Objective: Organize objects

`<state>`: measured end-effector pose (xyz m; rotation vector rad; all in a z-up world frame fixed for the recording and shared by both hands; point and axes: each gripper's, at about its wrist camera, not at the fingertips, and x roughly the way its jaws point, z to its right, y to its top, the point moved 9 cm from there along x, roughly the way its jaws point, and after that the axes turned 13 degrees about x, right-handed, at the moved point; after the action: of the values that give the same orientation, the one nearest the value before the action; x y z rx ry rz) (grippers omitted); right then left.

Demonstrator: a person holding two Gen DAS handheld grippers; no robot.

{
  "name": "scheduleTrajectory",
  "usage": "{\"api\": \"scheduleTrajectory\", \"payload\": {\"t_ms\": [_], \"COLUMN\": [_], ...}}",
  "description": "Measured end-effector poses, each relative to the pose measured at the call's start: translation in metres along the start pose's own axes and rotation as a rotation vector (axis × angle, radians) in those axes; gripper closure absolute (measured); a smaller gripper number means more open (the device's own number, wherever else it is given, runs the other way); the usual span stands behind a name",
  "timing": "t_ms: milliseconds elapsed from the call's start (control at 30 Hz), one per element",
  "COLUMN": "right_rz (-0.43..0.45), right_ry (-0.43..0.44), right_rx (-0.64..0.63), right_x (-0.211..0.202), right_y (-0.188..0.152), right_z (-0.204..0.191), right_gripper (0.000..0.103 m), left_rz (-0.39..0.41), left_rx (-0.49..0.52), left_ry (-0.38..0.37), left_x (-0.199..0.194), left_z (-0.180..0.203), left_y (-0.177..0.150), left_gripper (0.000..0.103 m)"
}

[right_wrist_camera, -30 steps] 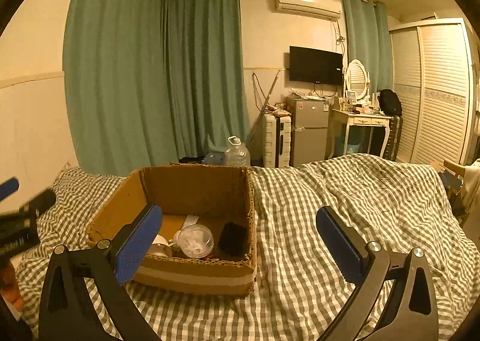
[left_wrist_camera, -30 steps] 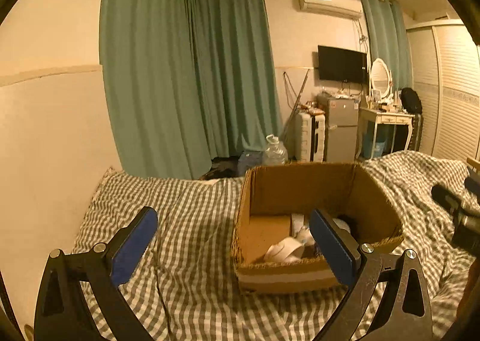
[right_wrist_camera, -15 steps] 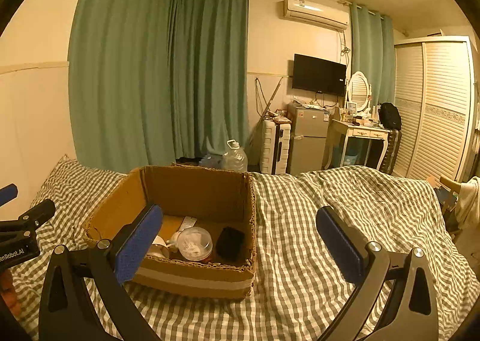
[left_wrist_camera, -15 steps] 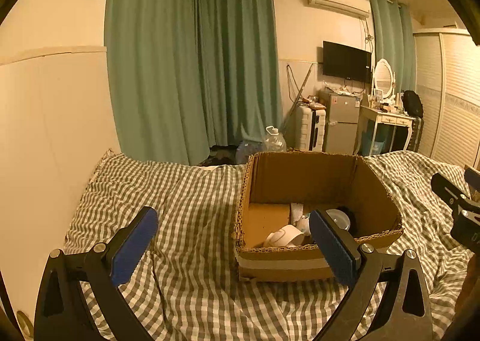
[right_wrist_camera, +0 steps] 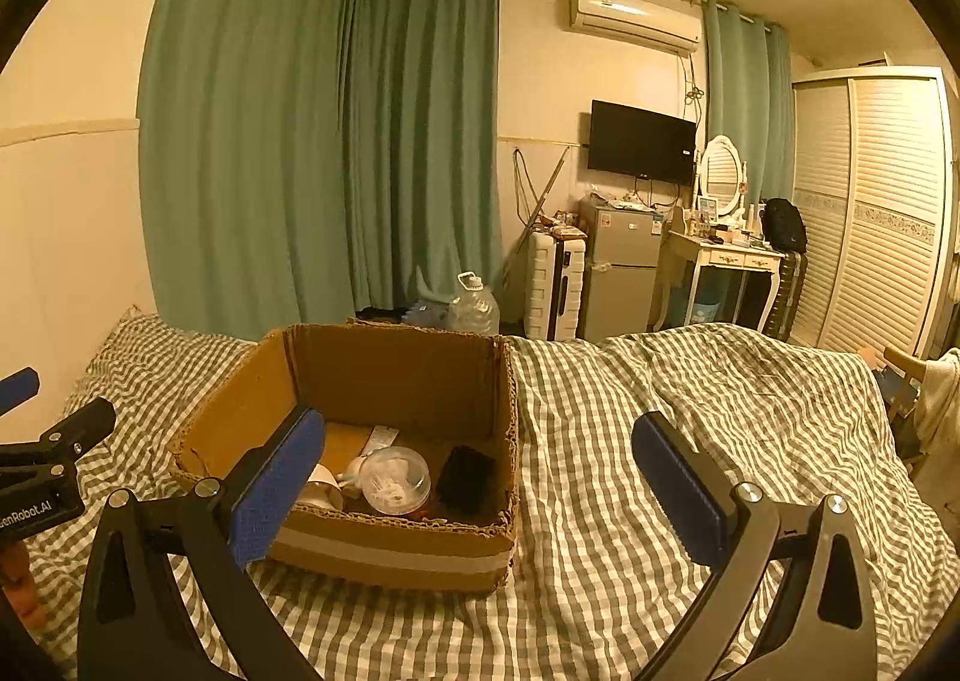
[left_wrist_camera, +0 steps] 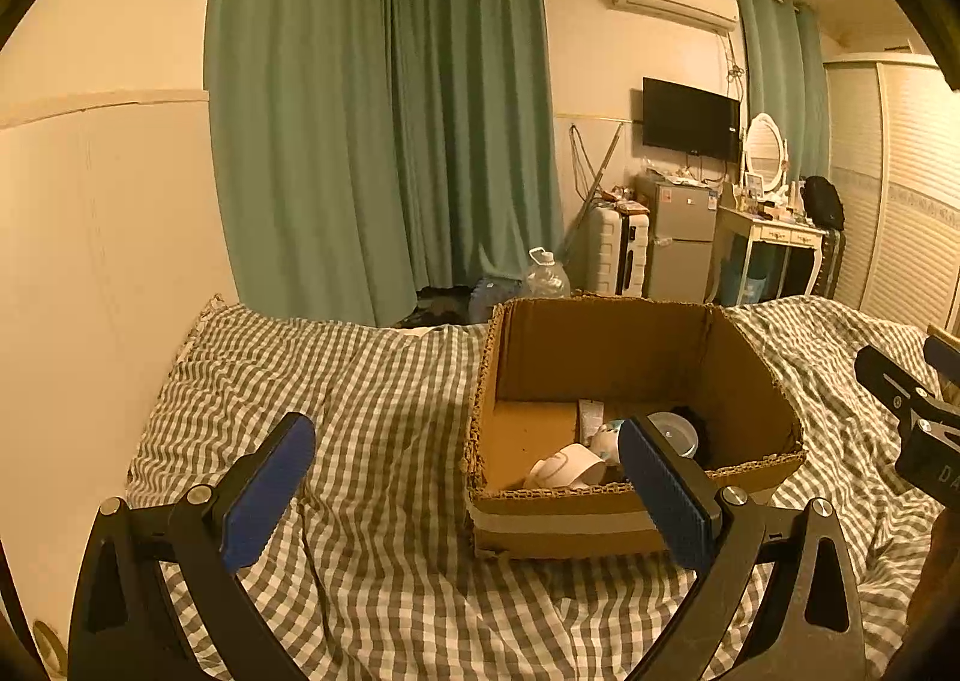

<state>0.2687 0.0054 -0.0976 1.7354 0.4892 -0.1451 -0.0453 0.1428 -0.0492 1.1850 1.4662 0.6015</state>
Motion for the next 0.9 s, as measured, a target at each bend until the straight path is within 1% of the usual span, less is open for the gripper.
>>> {"api": "scheduleTrajectory", "payload": {"t_ms": [567,700,900], "right_rz": [-0.009,-0.009,-0.021], "right_ry": [-0.009,-0.011,-0.012], "right_rx": [-0.029,-0.029,-0.019], "right_x": [0.007,0.007,0.008], "right_y": [-0.009,-0.009,-0.010], "right_z": [-0.004,-0.004,-0.004], "right_gripper": [0.000,0.000,0.000], "left_rz": [0.002,0.006,0.004], "left_rx": [0.006,0.014,0.014], "left_ry": [0.011,-0.009,-0.005], "left_x": [0.000,0.000,0.000], "left_z": [-0.002,0.001,0.001], "left_y": [-0.002,-0.001,0.000], "left_gripper": [0.000,0.000,0.000]}}
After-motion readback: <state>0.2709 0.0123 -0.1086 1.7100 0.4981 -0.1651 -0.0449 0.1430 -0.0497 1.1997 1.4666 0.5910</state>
